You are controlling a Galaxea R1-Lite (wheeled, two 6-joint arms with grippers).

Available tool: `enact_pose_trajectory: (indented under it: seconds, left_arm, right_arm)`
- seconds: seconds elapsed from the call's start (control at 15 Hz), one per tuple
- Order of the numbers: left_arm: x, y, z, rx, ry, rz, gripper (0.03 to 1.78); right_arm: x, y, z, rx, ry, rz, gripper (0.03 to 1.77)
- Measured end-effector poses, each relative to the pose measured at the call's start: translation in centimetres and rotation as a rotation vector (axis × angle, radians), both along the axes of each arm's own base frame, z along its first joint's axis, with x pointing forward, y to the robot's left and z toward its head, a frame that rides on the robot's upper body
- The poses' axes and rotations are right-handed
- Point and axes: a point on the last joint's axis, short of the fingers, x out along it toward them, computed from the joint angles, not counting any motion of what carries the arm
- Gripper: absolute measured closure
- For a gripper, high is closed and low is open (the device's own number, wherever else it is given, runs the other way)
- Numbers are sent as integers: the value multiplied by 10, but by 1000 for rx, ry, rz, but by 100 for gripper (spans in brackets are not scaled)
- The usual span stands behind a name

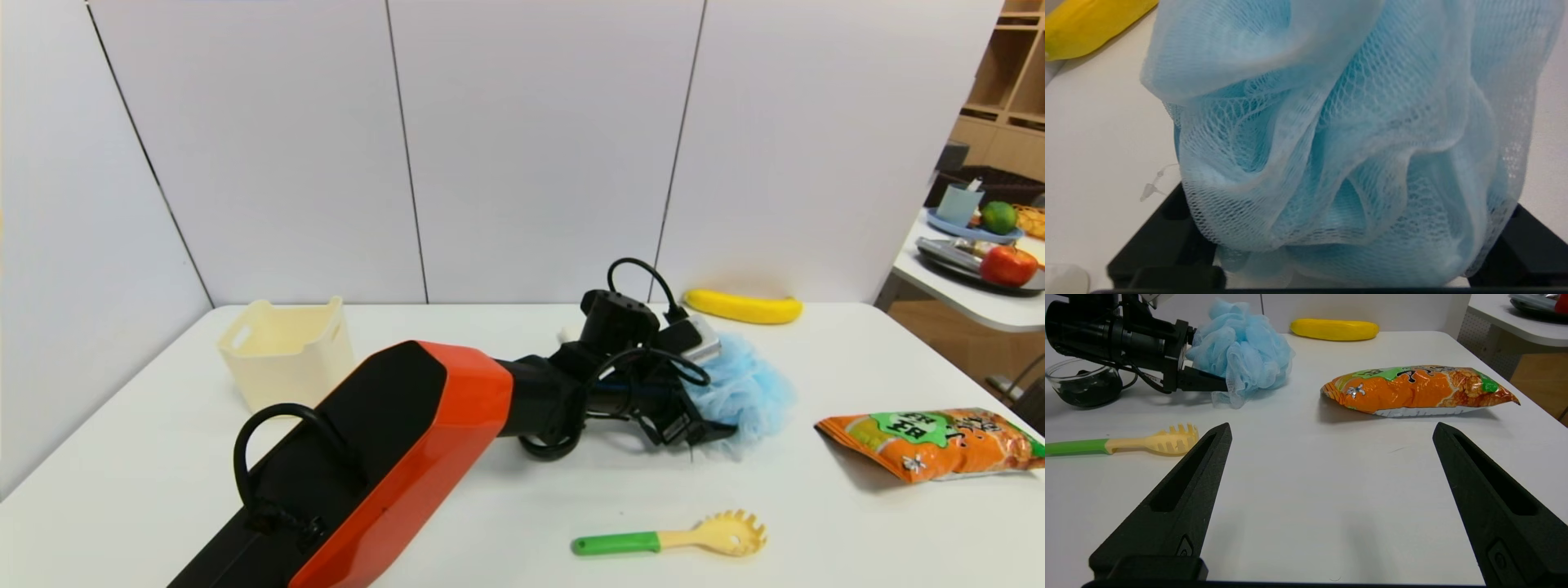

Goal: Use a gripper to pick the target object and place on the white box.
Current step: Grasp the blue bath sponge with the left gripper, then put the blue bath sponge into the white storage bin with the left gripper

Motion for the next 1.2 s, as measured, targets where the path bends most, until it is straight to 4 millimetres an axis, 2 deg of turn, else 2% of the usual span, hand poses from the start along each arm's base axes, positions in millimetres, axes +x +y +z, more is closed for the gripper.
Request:
enact_pose_trajectory:
  seconds: [0.2, 0.4, 0.53, 0.93, 1.07, 1.2]
  left_arm:
    - [0, 0, 2, -3, -5, -1, 77]
    - [0, 0, 5, -6, -9, -2, 104]
    - [-1, 1, 10, -11, -16, -4, 144]
    - [-4, 7, 34, -26, -37, -1, 144]
    - [-1, 16, 45, -18, -34, 14, 144]
    - [4, 34, 60, 9, -36, 39, 144]
  right_arm:
    - [0, 0, 0, -1, 0, 0, 10]
    - [0, 0, 0, -1, 0, 0, 10]
    - [0, 0, 0, 0, 0, 0, 10]
    - [0, 0, 0, 0, 0, 0, 10]
    - [0, 0, 0, -1, 0, 0, 10]
    - [0, 0, 0, -1, 0, 0, 10]
